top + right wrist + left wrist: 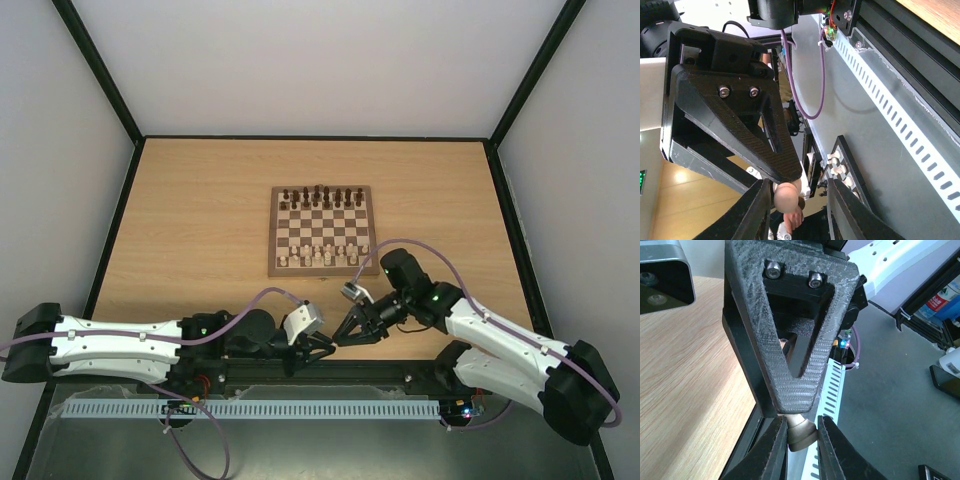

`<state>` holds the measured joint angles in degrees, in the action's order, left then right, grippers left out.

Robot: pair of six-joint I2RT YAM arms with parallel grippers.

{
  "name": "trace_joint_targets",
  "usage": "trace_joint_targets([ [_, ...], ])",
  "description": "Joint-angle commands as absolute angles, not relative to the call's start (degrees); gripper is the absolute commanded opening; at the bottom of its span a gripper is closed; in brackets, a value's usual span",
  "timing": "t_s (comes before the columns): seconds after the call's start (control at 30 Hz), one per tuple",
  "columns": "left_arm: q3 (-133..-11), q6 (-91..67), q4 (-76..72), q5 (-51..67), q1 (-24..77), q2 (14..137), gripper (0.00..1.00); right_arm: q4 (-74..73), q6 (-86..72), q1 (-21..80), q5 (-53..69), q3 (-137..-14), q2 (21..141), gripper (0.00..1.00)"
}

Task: Set up the chess pieces on the board
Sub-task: Place the chess piece on the chessboard.

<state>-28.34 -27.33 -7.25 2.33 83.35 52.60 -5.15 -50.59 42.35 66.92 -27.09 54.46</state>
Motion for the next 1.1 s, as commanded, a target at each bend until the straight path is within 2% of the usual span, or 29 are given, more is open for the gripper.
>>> trace_joint_targets([
  [0.0,-29.68,-26.37,-9.16,1.50,83.76,52.82,0.05,-3.90,-51.94,43.36,67.42,-27.28,54.76,0.32],
  [0.4,-28.94,-26.54,-9.93,2.43,83.76,52.34,0.05,-3.45,-51.64,43.42,67.06,-27.58,55.72,0.24],
  [0.77,-28.56,-26.67,-9.90,1.49,83.76,52.39,0.07,-3.07,-51.89,43.35,66.91,-28.12,56.16,0.06],
  [0.83,-28.54,-26.91,-9.72,0.98,83.65,52.45,0.10,-3.03,-51.94,43.37,66.64,-28.33,56.08,0.04],
  [0.93,-28.34,-27.60,-9.41,0.45,83.14,52.19,0.21,-3.27,-51.95,43.41,65.68,-28.85,55.95,0.03],
  [1.07,-27.45,-28.93,-9.14,-0.34,81.84,50.63,0.43,-3.64,-51.66,43.41,63.07,-29.64,56.02,0.02],
])
